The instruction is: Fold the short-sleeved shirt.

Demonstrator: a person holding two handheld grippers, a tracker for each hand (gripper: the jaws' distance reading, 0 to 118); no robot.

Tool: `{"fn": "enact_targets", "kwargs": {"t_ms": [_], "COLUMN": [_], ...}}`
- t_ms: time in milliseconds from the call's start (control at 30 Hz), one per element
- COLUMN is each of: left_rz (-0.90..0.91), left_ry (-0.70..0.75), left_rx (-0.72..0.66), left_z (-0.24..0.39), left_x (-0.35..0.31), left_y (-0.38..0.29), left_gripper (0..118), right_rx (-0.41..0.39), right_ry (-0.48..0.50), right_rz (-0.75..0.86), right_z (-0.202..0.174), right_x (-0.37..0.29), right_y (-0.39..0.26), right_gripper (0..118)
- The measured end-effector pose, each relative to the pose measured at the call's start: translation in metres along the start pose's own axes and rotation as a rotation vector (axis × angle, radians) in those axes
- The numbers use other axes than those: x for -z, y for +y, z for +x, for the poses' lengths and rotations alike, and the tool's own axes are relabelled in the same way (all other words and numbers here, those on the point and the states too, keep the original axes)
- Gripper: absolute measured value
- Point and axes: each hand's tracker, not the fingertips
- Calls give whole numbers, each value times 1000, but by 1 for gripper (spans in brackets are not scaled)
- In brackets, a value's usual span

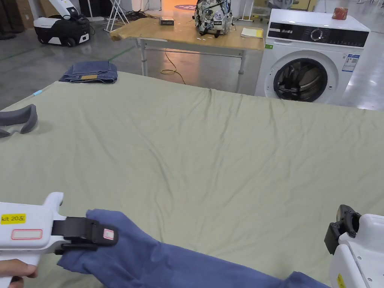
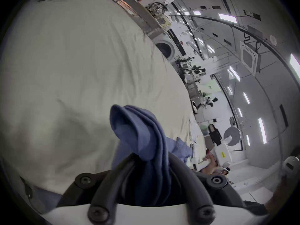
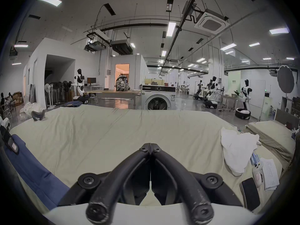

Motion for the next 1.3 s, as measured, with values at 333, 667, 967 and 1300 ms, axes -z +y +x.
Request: {"fn": "enact_targets", "kwargs": {"t_ms": [333, 667, 967, 1300], "left_rz": [-159, -279, -279, -199], "left_ry": [-15, 251, 170, 54], "left_rx": [3, 26, 45, 73], "left_z": [35, 29, 47, 83], "left_x": [117, 232, 216, 148], "left_y": [-16, -43, -40, -28], "left_gripper": [3, 3, 78, 36], "right_rx": [11, 26, 31, 31], "right_ry": [-18, -51, -53, -44], "right_rz": [-22, -51, -63, -69], "right_z": [13, 29, 32, 34], "right_x": [-5, -4, -4, -8], "right_y": [-6, -14, -15, -17], "right_gripper": [0, 0, 0, 0]}}
